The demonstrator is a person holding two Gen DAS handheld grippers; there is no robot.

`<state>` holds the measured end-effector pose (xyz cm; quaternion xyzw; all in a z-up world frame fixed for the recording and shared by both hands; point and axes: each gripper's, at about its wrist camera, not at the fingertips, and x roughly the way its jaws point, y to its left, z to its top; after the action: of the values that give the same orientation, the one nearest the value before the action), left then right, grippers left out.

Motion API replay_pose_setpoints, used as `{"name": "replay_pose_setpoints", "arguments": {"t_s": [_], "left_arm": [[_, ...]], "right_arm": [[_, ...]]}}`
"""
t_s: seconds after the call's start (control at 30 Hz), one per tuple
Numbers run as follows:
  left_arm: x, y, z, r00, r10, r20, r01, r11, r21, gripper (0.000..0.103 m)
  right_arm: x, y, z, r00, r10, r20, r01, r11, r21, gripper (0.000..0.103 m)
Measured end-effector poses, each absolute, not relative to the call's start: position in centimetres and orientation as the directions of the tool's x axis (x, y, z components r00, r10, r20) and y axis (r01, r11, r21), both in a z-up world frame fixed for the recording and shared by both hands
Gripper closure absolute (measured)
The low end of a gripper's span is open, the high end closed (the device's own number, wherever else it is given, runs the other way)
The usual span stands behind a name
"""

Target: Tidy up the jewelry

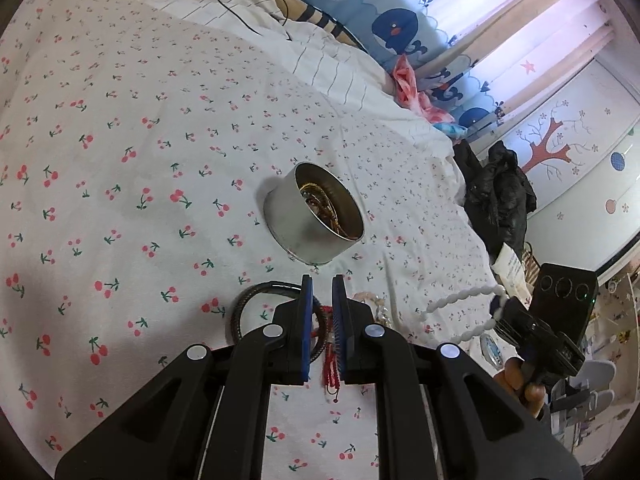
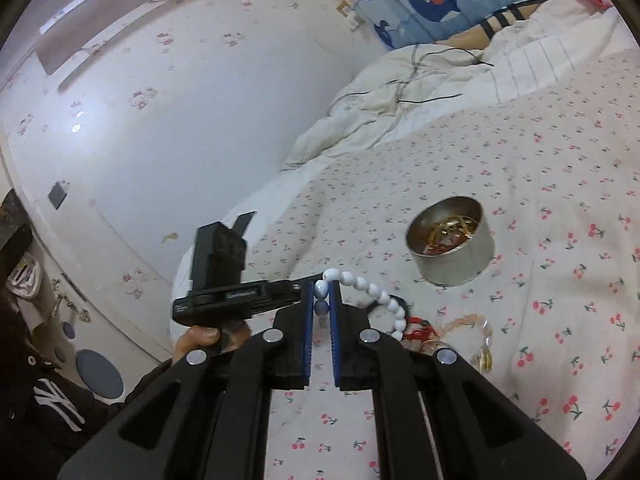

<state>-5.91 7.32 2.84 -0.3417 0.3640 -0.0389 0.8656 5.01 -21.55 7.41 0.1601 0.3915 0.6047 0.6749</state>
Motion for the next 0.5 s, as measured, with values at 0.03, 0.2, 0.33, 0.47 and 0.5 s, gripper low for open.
{"name": "replay_pose_setpoints", "arguments": {"t_s": [0.03,0.2,0.33,0.47,0.5], "left_arm": [[-5.8,7.3,2.7,0.725,-0.312,-0.614,-0.189,0.767,-0.613,0.094],[-5.2,7.7,0.7,0.644,-0.296,-0.705,-0.274,0.772,-0.574,0.094],[-5.0,7.6,-0.2,0.594,-0.193,-0.781,-0.351,0.812,-0.467,0.065],[-4.5,7.3,-1.2,0.570,-0.224,-0.790,-0.355,0.801,-0.483,0.030],[-4.1,6.7,-1.6,0.552,-0.245,-0.797,-0.337,0.809,-0.482,0.030]], "right_arm": [[5.1,-21.9,7.3,-0.039,0.941,-0.337,-0.688,0.219,0.692,0.095],[4.7,-22.1,7.4,-0.037,0.940,-0.338,-0.693,0.220,0.686,0.095],[4.7,-21.9,7.3,-0.046,0.940,-0.339,-0.692,0.215,0.689,0.095],[4.6,-21.6,7.3,-0.055,0.939,-0.339,-0.694,0.208,0.689,0.095],[4.5,-21.6,7.3,-0.057,0.939,-0.339,-0.694,0.207,0.689,0.095]]}}
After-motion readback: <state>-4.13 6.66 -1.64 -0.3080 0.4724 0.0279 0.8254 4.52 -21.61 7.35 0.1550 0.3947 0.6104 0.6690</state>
